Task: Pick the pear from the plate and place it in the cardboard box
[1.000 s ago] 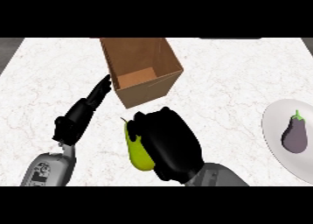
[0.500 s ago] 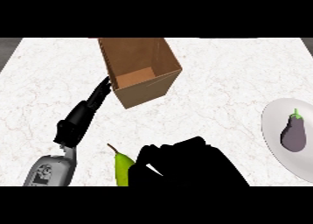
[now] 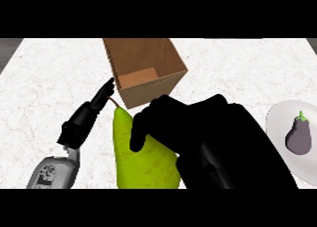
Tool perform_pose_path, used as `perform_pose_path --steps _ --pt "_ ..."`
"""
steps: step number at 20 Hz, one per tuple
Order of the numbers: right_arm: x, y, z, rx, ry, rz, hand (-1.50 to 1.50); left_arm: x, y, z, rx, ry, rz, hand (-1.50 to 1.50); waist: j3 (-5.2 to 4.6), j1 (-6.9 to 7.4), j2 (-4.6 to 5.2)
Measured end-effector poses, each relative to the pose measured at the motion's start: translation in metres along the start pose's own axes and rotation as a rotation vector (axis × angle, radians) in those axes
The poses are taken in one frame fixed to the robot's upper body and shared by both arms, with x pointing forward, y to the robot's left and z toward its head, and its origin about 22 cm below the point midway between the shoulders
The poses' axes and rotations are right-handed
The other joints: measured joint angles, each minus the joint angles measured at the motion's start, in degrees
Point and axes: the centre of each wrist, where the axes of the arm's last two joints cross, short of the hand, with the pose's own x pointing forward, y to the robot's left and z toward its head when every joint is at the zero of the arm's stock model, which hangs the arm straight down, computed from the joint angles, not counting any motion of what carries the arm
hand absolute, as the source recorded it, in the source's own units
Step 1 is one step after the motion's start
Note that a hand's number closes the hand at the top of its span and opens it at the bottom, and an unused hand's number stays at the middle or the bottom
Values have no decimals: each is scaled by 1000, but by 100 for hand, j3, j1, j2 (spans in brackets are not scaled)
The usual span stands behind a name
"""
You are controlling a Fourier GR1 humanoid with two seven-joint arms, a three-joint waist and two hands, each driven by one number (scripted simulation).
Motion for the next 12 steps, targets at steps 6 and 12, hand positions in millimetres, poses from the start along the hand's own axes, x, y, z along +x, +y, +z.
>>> perform_pose_path --steps 6,12 --pt "-5 -11 -38 -23 46 -13 150 9 2 -1 -5 3 -1 0 1 16 5" --pt "-23 -3 -85 -31 78 -55 150 8 -2 2 -6 -3 5 0 1 46 17"
